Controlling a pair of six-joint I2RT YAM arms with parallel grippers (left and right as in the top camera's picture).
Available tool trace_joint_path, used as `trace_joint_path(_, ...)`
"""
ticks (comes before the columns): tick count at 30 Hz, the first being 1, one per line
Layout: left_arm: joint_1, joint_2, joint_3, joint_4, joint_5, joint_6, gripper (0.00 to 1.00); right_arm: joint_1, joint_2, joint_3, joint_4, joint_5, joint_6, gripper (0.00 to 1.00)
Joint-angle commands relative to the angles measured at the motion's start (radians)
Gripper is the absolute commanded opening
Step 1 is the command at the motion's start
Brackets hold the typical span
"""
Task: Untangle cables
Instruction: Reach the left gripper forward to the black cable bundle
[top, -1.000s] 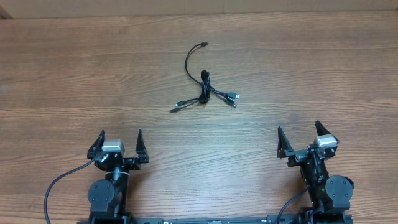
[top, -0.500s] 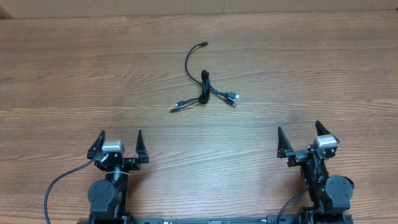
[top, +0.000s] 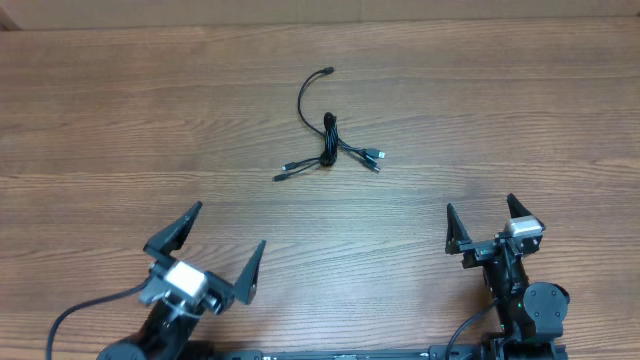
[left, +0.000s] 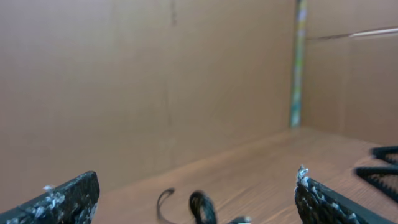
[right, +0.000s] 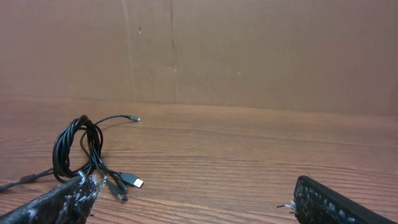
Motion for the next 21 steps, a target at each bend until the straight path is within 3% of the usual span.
trace_joint_path(1, -0.006, 0.087, 0.171, -0.050, 0.069, 0.000, 1.00, 0.004, -0.011, -0.011, 0.005, 0.010, -0.004, 1.00)
trace_joint_path(5, -0.006, 0.372, 0.476, -0.291, 0.192, -0.019, 1.00, 0.004, -0.011, -0.011, 0.005, 0.010, -0.004, 1.00)
trace_joint_path(8, -0.006, 0.643, 0.743, -0.562, 0.272, -0.018, 0.99, 0.004, -0.011, -0.011, 0.005, 0.010, -0.004, 1.00)
trace_joint_path(9, -0.006, 0.784, 0.884, -0.733, 0.290, -0.018, 1.00, 0.004, -0.011, -0.011, 0.005, 0.010, -0.004, 1.00)
trace_joint_path(13, -0.006, 1.093, 1.136, -1.091, 0.204, -0.018, 1.00, 0.004, -0.011, -0.011, 0.005, 0.010, -0.004, 1.00)
trace_joint_path(21, -0.010, 1.505, 1.151, -1.264, 0.082, -0.027, 1.00, 0.004, -0.011, -0.011, 0.005, 0.010, -0.004, 1.00)
